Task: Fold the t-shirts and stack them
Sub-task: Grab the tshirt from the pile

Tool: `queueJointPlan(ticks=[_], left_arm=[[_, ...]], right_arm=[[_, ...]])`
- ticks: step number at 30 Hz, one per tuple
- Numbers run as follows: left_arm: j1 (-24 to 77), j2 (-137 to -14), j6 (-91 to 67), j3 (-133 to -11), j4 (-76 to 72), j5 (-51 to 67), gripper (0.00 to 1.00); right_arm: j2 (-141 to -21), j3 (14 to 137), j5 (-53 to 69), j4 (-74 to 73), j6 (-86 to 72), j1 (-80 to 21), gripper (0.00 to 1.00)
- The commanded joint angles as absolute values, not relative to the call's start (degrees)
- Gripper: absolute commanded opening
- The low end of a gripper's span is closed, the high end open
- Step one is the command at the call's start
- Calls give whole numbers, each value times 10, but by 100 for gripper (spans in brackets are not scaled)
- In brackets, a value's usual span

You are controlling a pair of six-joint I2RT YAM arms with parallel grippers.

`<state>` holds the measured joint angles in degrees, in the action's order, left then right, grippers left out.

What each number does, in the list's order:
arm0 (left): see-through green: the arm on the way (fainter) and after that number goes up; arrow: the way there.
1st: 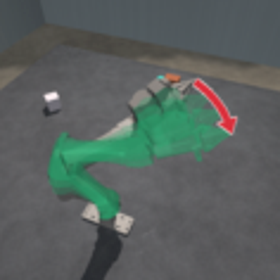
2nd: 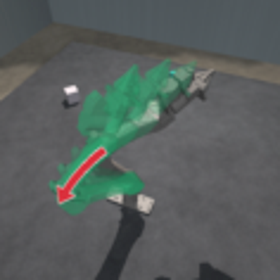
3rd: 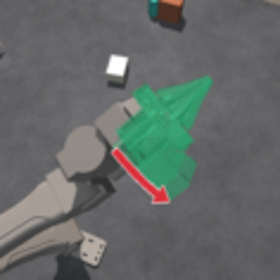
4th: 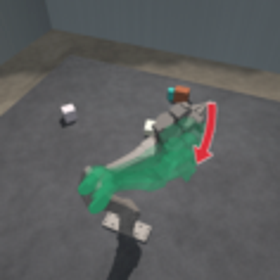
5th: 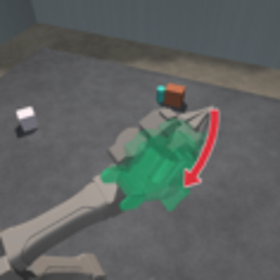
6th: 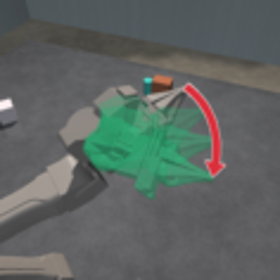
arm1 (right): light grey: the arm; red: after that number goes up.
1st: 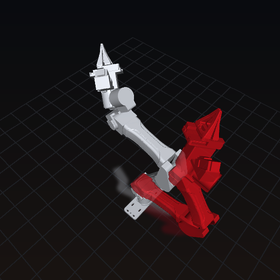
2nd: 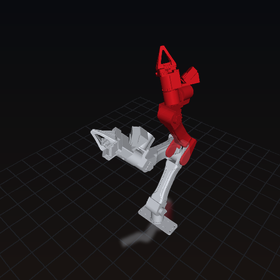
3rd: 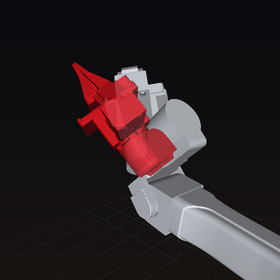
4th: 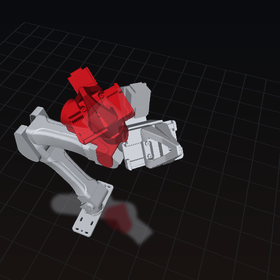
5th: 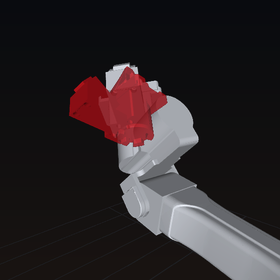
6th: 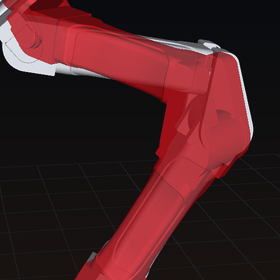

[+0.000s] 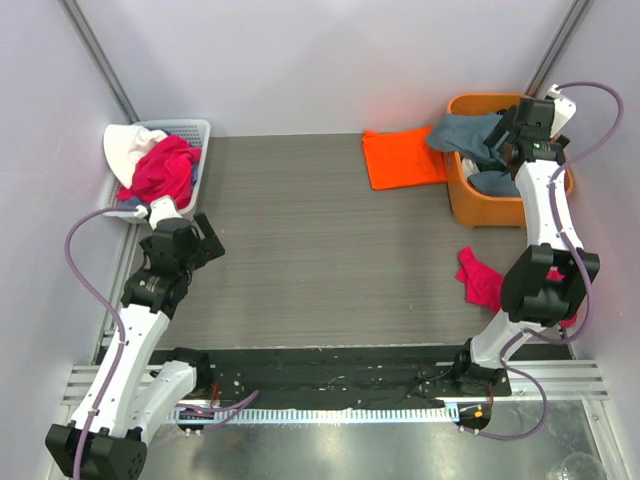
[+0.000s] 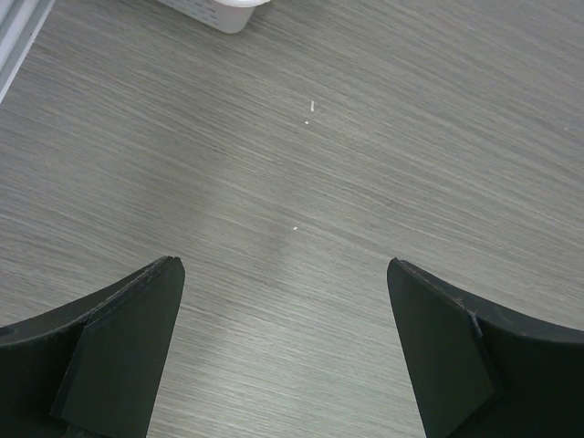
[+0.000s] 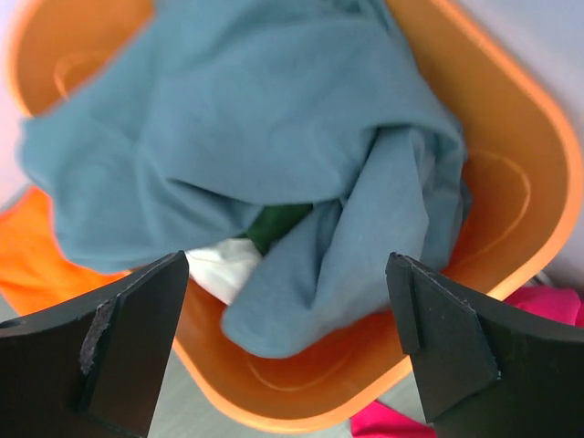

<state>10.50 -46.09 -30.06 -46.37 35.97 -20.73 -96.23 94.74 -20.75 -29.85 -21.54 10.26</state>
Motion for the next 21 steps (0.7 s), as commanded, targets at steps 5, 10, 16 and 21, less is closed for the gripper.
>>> queueJointPlan(ticks=[5, 10, 16, 21], left_arm=[[105, -437, -317, -452, 357, -191, 100], [105, -431, -316, -437, 346, -189, 100], [105, -429, -315, -425, 341, -185, 100], [105, -425, -309, -424, 344, -187, 100]], right_arm=[[-1010, 999, -154, -318, -206, 110, 100], [-1031, 1000, -156, -314, -202, 110, 98], [-1079, 1018, -170, -302, -191, 110, 94], [-1126, 1061, -171, -301, -189, 113, 85]])
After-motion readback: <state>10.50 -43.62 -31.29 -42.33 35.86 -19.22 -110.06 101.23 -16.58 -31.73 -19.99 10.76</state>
